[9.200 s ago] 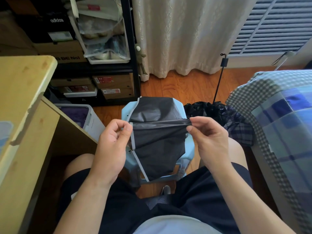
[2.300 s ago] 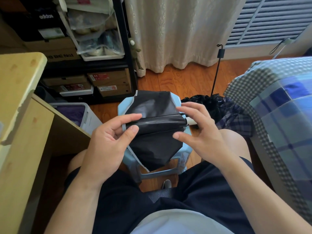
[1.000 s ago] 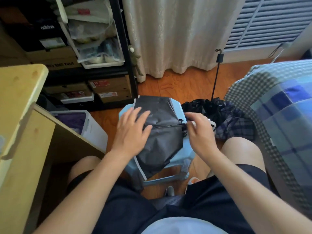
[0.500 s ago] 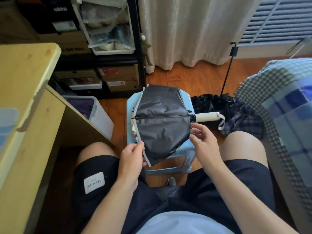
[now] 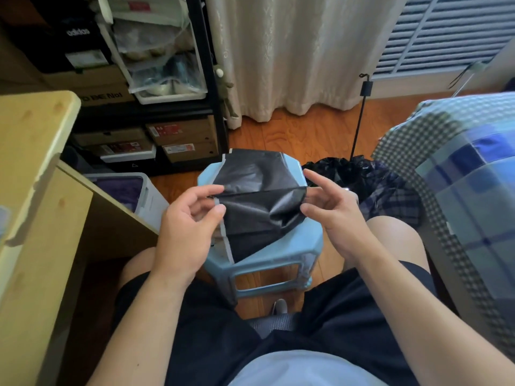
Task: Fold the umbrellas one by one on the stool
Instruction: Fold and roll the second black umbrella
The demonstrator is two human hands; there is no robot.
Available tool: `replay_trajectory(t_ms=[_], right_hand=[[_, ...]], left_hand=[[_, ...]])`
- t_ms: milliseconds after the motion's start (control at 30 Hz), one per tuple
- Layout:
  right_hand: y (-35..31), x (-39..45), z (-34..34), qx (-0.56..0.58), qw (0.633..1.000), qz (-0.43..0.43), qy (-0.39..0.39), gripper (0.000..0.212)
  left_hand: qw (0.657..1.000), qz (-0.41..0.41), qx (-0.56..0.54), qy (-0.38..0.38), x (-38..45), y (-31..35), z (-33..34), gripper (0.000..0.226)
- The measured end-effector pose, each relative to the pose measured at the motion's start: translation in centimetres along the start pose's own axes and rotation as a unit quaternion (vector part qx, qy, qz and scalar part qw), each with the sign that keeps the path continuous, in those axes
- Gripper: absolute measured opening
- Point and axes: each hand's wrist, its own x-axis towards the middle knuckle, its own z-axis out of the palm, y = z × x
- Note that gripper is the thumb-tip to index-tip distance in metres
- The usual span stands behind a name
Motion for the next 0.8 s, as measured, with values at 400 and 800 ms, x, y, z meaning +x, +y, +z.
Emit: replay_trajectory(t_ms=[400,800], right_hand=[[0.0,0.3,0.6,0.003,1.0,0.006,0.019,0.027],[-1.6,-0.8,-0.3,0.044,0.998,0.012,0.042,0.025]], left_hand=[[0.982,-0.089,-0.146,0.085,0.1,-1.1,0.4,0.029],[0.996,-0.03,-0.068,-0.048,-1.3,-0.5,0.1,0.034]])
